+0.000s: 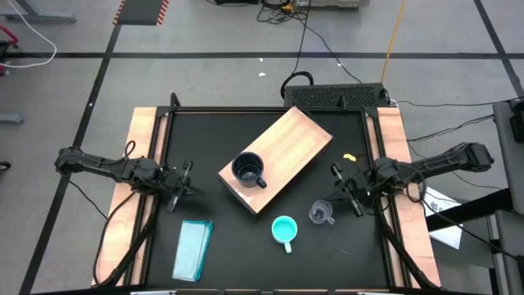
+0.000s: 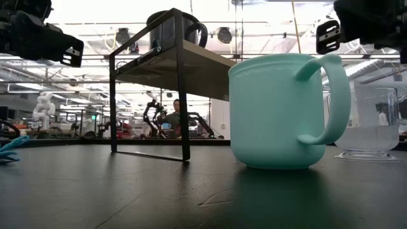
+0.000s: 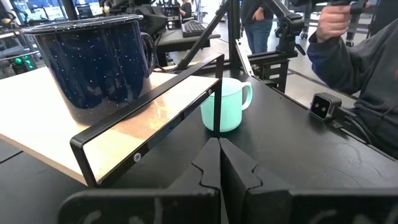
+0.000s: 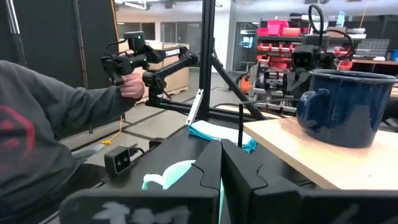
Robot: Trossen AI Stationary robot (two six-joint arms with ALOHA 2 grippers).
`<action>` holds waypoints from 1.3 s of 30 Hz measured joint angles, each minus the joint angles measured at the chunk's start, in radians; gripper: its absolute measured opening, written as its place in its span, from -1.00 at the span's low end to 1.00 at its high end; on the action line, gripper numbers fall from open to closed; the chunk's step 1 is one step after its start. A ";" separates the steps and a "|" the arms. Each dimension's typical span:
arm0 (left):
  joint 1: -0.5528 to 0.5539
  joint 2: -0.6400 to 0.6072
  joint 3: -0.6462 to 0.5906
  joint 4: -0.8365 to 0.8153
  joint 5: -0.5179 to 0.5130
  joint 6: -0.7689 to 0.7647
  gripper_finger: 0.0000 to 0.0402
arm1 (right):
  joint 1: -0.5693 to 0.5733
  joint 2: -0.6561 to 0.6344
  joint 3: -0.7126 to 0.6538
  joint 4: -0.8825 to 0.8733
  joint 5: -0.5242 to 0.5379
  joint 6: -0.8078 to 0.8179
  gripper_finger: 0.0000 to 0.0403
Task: Stack small to large cups/mugs on shelf
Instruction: Put the blue cup on the shelf
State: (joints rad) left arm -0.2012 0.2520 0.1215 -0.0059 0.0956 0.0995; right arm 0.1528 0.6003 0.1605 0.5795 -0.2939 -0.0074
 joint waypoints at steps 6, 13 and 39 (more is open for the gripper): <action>0.000 0.000 0.000 -0.003 0.000 0.002 -1.00 | 0.000 0.089 0.045 0.038 0.000 0.002 -1.00; 0.000 0.000 0.000 -0.004 0.000 0.002 -1.00 | 0.000 0.217 0.080 0.055 0.000 0.003 -1.00; 0.000 0.000 0.000 -0.006 0.000 0.010 -1.00 | 0.122 0.357 0.205 0.111 -0.002 -0.041 -1.00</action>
State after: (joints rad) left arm -0.2016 0.2522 0.1215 -0.0116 0.0952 0.1095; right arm 0.2748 0.9570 0.3660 0.6909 -0.2955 -0.0485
